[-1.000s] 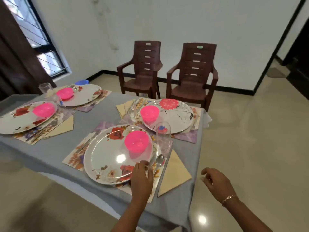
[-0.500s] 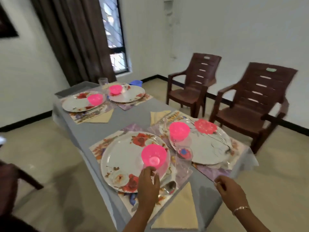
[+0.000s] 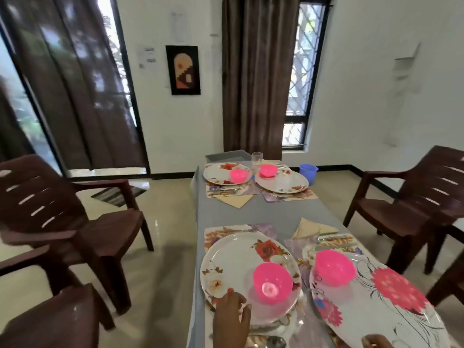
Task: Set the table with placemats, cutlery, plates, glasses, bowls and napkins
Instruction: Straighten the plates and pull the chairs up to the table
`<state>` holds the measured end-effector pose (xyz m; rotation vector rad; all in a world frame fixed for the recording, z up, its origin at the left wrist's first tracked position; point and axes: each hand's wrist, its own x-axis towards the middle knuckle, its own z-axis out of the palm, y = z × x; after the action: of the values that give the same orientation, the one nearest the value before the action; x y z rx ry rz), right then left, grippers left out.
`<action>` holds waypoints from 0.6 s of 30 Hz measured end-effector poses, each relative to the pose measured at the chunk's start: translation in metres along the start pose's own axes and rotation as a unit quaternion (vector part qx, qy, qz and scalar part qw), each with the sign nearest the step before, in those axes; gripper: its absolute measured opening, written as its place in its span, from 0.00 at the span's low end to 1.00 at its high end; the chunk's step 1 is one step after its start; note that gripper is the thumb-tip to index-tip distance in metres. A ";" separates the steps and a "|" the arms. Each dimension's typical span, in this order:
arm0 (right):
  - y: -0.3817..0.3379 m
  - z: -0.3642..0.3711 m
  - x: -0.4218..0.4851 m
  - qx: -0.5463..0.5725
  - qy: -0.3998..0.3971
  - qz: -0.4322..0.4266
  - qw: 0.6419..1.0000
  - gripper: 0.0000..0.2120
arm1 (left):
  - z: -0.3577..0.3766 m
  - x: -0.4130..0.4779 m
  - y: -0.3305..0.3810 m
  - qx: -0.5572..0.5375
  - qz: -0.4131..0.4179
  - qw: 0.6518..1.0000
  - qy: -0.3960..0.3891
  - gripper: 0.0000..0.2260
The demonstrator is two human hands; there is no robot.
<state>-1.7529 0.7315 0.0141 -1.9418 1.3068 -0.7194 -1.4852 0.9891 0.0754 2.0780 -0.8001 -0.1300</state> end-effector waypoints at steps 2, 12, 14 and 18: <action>-0.057 -0.007 -0.028 -0.031 0.043 -0.041 0.998 0.15 | 0.008 -0.011 0.010 -0.001 -0.026 0.999 0.036 0.11; -0.053 -0.045 -0.045 -0.098 -0.088 -0.044 0.990 0.04 | 0.041 -0.086 0.049 0.028 -0.101 0.991 0.086 0.02; -0.042 -0.051 -0.044 -0.098 -0.092 -0.045 0.990 0.06 | 0.050 -0.098 0.051 0.019 -0.128 0.987 0.091 0.03; -0.018 -0.059 -0.042 -0.070 -0.067 -0.006 0.995 0.05 | 0.056 -0.122 0.055 0.027 -0.111 0.984 0.134 0.03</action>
<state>-1.8020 0.7620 0.0614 -2.0717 1.2931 -0.5050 -1.6290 0.9985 0.0603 2.1740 -0.4130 0.0498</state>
